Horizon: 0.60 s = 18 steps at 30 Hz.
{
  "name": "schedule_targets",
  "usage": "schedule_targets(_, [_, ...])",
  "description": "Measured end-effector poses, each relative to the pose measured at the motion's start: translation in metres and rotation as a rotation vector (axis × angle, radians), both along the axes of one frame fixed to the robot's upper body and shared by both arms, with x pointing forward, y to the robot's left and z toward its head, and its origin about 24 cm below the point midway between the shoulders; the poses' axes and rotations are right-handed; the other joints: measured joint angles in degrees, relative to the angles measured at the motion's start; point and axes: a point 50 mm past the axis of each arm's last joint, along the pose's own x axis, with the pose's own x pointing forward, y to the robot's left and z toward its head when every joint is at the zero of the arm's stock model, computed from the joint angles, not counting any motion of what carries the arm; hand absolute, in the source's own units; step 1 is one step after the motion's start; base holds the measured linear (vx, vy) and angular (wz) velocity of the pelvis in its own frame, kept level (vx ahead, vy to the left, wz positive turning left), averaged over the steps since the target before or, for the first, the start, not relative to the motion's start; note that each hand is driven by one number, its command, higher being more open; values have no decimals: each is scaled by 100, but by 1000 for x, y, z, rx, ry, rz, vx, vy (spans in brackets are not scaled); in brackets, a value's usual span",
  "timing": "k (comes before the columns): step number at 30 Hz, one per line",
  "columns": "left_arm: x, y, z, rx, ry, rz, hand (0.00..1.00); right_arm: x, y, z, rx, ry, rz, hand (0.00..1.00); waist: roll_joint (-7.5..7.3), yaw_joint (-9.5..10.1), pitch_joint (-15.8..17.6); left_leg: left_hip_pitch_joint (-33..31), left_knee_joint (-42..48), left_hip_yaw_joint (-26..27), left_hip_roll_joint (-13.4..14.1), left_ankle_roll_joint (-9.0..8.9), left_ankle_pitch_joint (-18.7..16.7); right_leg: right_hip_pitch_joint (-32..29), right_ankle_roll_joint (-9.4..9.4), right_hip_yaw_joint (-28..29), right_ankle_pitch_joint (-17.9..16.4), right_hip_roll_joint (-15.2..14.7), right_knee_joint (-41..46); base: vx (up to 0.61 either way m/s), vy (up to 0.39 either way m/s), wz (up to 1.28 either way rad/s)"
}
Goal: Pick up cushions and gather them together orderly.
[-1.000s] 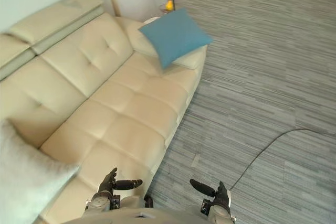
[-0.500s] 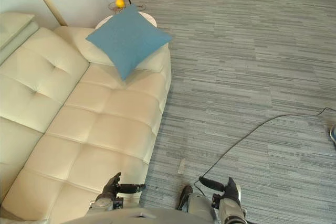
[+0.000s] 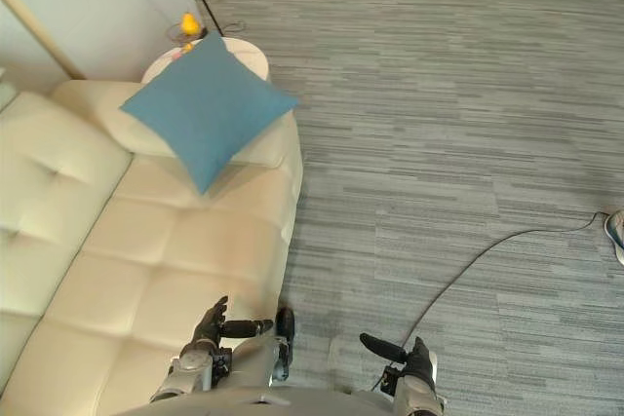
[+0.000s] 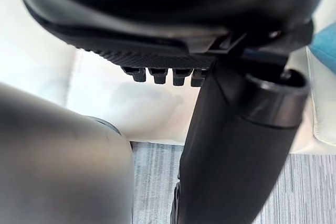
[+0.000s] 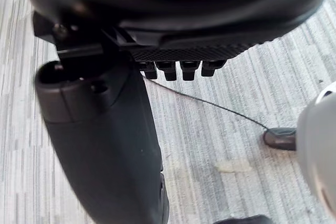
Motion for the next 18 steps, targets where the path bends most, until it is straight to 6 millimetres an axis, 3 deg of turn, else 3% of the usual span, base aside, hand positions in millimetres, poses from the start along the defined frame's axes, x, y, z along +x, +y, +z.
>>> schedule_targets(1, [-1, -1, -1, 0, 7, -7, 100, -1, 0, 0, 0, 0, 15, 100, -22, -30, -9, 306, -20, 45, -152, 129, -184, -520, 275, 67, 29, -293, 1580, 383, 143, 5])
schedule_targets(2, [-1, -1, -1, 2, 11, -14, 100, -1, 0, 0, 4, -1, 17, 100, -37, -67, 0, 547, -128, 14, -221, 151, -306, -911, 527, 87, 259, -484, 2622, 380, 127, 14])
schedule_targets(3, [-2, 0, -2, 5, 19, -14, 100, -1, 2, -1, 12, 0, 19, 100, -67, -79, 29, 785, -202, -27, -272, 177, -400, -1205, 540, 72, 326, -663, 3456, 438, 78, 23])
schedule_targets(5, [-11, 3, -6, 12, 56, -7, 100, 3, 1, 1, 11, -18, 26, 100, -44, -114, 58, 1439, -432, -163, -221, 122, -566, -1577, 255, -410, 175, -938, 4251, 477, 22, 24])
schedule_targets(7, [-14, 4, -7, 9, 65, 4, 100, 6, -1, 3, -2, -31, 42, 100, 4, -134, 97, 1939, -674, -231, -82, 36, -622, -1812, 26, -819, 14, -1005, 3799, 329, -84, 17])
schedule_targets(8, [-15, 4, -7, 9, 66, 5, 100, 8, -1, 3, -4, -36, 43, 100, 8, -144, 99, 2024, -708, -258, -20, -24, -660, -1903, 19, -905, 11, -978, 3556, 245, -103, 15])
schedule_targets(10, [-17, 5, -8, 10, 73, 9, 100, 14, 0, 5, -3, -52, 49, 100, 22, -181, 107, 2165, -754, -385, 260, -275, -824, -2299, 42, -783, 116, -625, 2143, 279, -221, 19])
schedule_targets(11, [-18, 6, -9, 11, 80, 9, 100, 14, 0, 4, -1, -49, 52, 100, 9, -244, 107, 2162, -745, -484, 348, -383, -890, -2377, 57, -448, 342, -395, 1345, 464, -453, 47])
schedule_targets(12, [-19, 7, -10, 14, 94, 5, 100, 10, -6, 3, -11, -29, 53, 100, 30, -354, 116, 2172, -725, -759, 466, -565, -1016, -2271, -165, -168, 1018, -63, 997, 333, -361, 40])
schedule_targets(13, [-19, 4, -10, 5, 96, 6, 100, 9, -9, 3, -19, -21, 51, 100, 128, -335, 129, 2176, -755, -925, 532, -559, -1017, -2248, -107, -216, 955, 7, 1004, 376, -429, 34])
schedule_targets(14, [-18, 0, -10, -2, 94, -12, 100, 7, -20, 4, -42, -16, 37, 100, 236, -339, 178, 2202, -764, -1173, 580, -560, -992, -2323, -119, -182, 672, 62, 1373, 212, -264, 6])
schedule_targets(16, [-20, -2, -12, -1, 105, -12, 100, 3, -29, 4, -61, 4, 23, 100, 301, -378, 157, 2261, -669, -1337, 647, -592, -1007, -2328, -300, -248, 305, 88, 1650, 268, -326, 18])
schedule_targets(18, [-21, -4, -12, -10, 109, -9, 100, -3, -35, 3, -68, 14, -1, 100, 395, -413, 161, 1927, 247, -1541, 810, -803, -1034, -1981, -426, -516, 143, 205, 1450, 273, -299, 51])
